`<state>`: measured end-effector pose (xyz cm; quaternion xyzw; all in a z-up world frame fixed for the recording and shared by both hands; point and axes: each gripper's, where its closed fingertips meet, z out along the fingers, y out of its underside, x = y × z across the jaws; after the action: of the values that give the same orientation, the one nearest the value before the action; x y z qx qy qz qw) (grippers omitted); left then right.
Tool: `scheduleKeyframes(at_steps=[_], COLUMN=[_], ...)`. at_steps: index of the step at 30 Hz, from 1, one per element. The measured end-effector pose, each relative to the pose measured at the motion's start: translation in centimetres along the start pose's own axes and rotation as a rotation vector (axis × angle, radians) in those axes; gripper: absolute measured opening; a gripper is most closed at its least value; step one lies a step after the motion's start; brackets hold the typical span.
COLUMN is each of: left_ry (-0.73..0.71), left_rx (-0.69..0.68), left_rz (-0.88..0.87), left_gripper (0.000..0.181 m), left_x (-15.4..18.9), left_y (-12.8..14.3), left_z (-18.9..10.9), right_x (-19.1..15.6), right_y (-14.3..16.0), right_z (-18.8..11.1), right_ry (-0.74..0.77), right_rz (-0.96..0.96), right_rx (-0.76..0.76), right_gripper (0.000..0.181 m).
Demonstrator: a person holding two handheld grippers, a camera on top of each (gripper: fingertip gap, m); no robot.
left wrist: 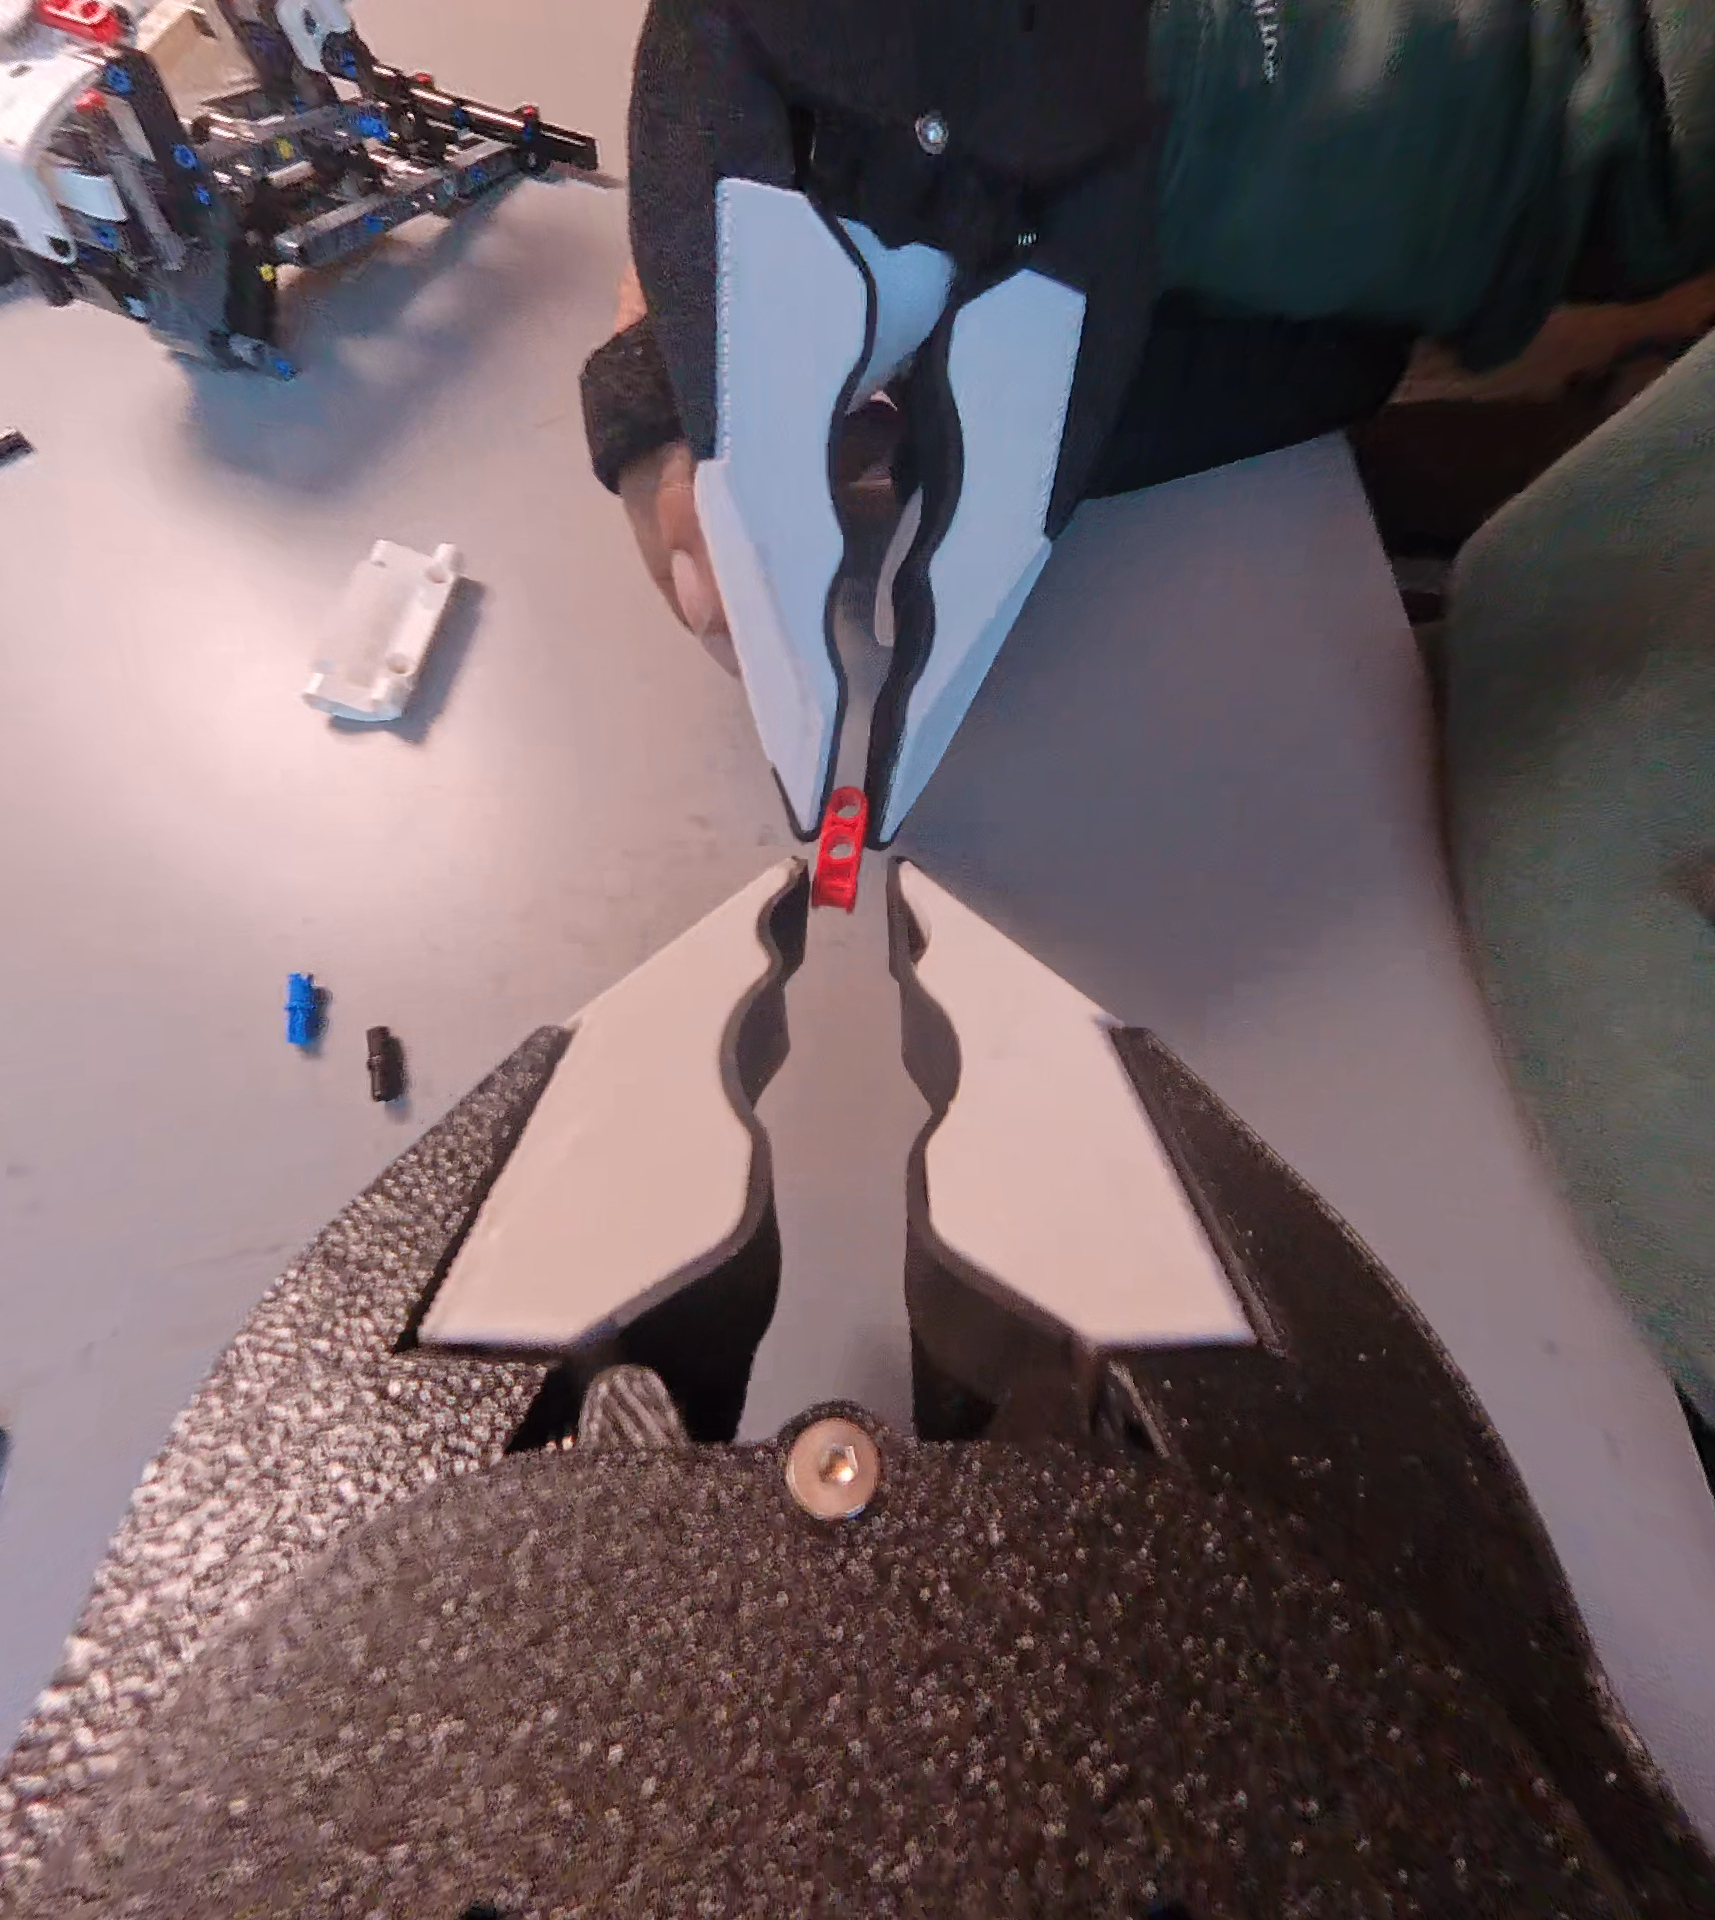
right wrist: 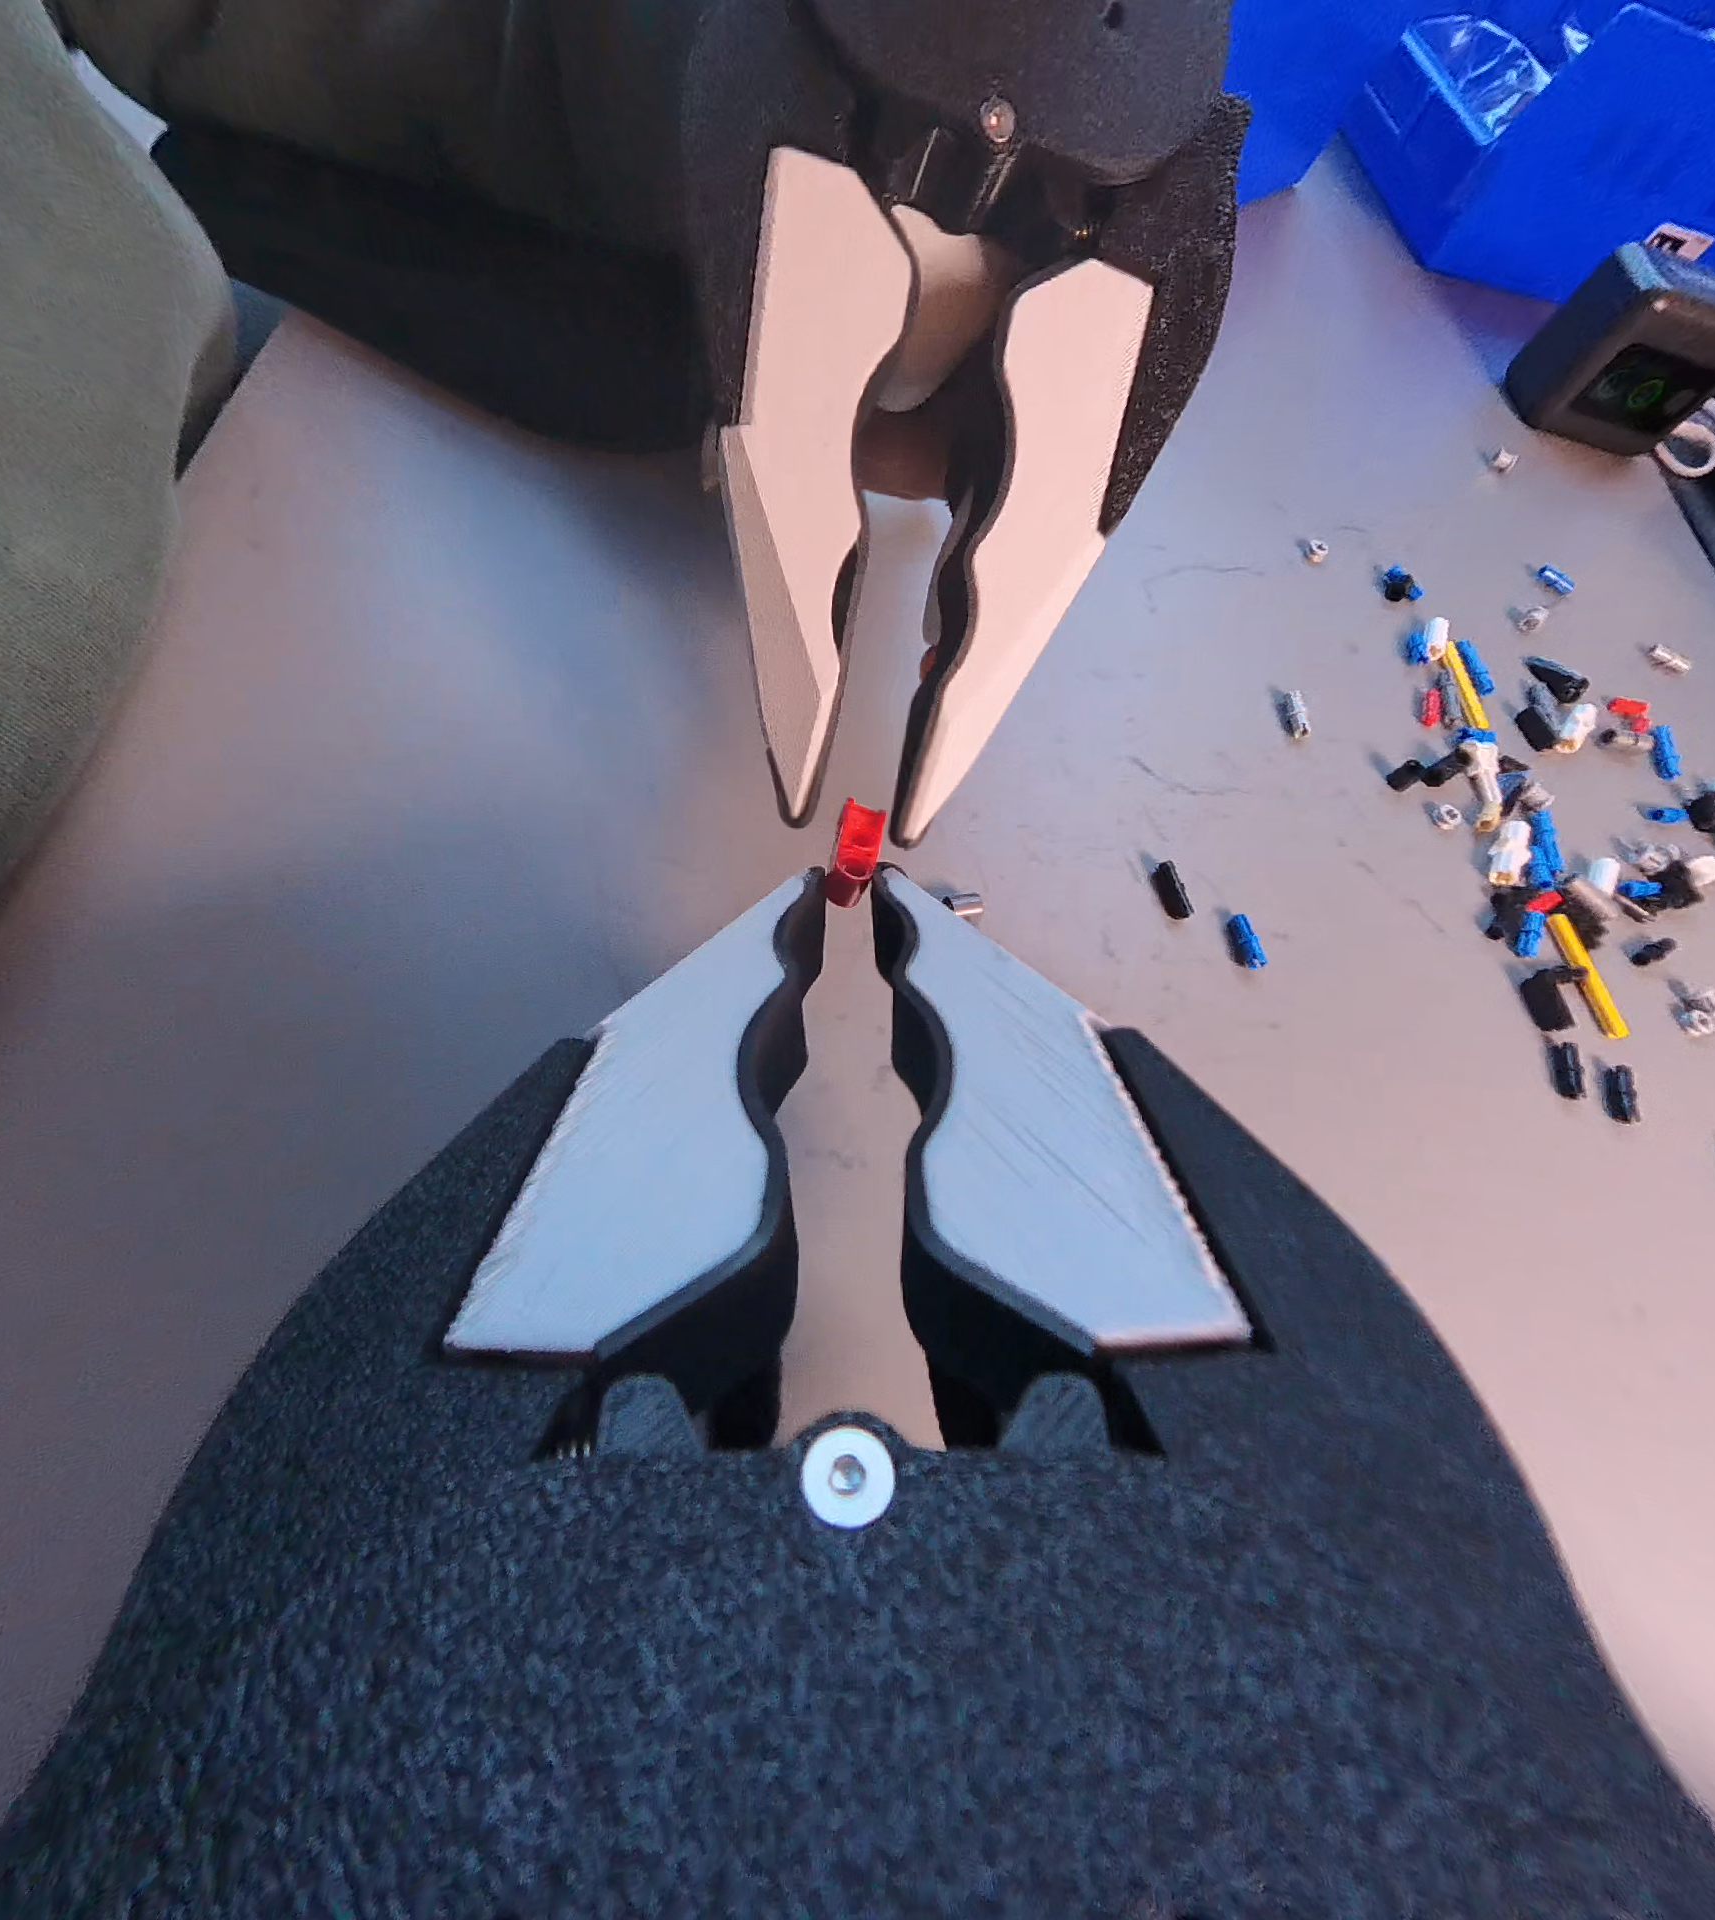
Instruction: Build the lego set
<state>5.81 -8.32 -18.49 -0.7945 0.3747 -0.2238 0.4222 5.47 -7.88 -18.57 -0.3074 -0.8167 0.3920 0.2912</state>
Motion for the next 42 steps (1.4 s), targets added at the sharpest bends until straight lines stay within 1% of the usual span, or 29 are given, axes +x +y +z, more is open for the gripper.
scheduleKeyframes(at_steps=[1,5,6,8,10,12,14,15,17,19,21,23,25,26,28,29,31,33,36,39,42], left_ry=[-0.007,-0.046,-0.058,-0.091,-0.095,-0.082,-0.041,-0.026,-0.015,-0.051,-0.047,-0.042,-0.043,-0.025,0.053,0.094,0.155,0.178,0.069,-0.058,-0.264], left_rx=[-0.017,-0.137,-0.175,-0.230,-0.254,-0.256,-0.228,-0.205,-0.170,-0.149,-0.132,-0.119,-0.081,-0.045,0.072,0.136,0.237,0.281,0.200,0.170,0.106], left_rz=[0.009,0.017,0.023,0.030,0.004,-0.020,-0.055,-0.084,-0.130,-0.167,-0.210,-0.232,-0.271,-0.303,-0.386,-0.429,-0.484,-0.499,-0.485,-0.513,-0.498], left_gripper=[0.008,0.007,0.007,0.007,0.007,0.011,0.019,0.020,0.019,0.015,0.015,0.015,0.016,0.017,0.019,0.020,0.018,0.009,0.005,0.006,0.010], left_x=[0.0,0.0,0.0,-0.2,-0.2,-0.1,0.1,0.0,-0.5,-1.8,-2.4,-2.6,-2.8,-2.8,-2.4,-2.2,-2.0,-1.9,-3.2,-5.5,-8.7], left_y=[0.2,1.9,2.4,3.1,3.4,3.5,3.1,2.8,2.5,2.8,3.1,3.2,2.7,2.2,0.3,-0.7,-2.3,-3.0,-1.4,-0.1,2.1], left_z=[0.2,1.1,1.2,1.4,1.5,1.3,0.7,0.2,-0.9,-1.6,-1.7,-1.7,-1.7,-1.8,-2.2,-2.5,-3.2,-3.5,-3.1,-3.8,-4.8], right_x=[-0.2,-0.6,-0.5,-0.3,0.9,2.1,2.7,2.8,2.9,2.8,2.9,2.5,2.9,3.1,3.6,3.8,3.9,3.7,3.4,4.4,5.8], right_y=[0.2,1.9,2.3,2.6,2.4,2.4,2.2,2.1,2.2,2.7,3.1,2.7,1.3,0.2,-1.8,-2.6,-3.6,-3.8,-2.7,-1.3,-0.6], right_z=[0.2,1.0,1.0,0.6,0.3,0.5,1.0,1.4,2.2,3.0,3.6,3.6,3.1,2.7,1.6,1.0,0.2,-0.2,-0.1,-0.3,-0.8], right_ry=[-0.005,-0.024,-0.025,-0.050,-0.040,-0.029,-0.040,-0.054,-0.082,-0.122,-0.134,-0.151,-0.099,-0.062,0.048,0.107,0.200,0.256,0.262,0.266,0.298], right_rz=[-0.010,-0.004,0.017,0.094,0.167,0.181,0.170,0.156,0.126,0.113,0.095,0.076,0.027,0.001,-0.074,-0.121,-0.197,-0.249,-0.244,-0.151,-0.084], right_rx=[-0.010,-0.100,-0.127,-0.143,-0.136,-0.154,-0.181,-0.195,-0.244,-0.312,-0.352,-0.328,-0.239,-0.172,-0.058,-0.018,0.030,0.034,-0.005,-0.021,-0.021], right_gripper=[0.008,0.008,0.012,0.028,0.026,0.022,0.020,0.020,0.021,0.025,0.013,0.013,0.012,0.012,0.012,0.000,0.000,0.000,0.000,0.000,0.000])
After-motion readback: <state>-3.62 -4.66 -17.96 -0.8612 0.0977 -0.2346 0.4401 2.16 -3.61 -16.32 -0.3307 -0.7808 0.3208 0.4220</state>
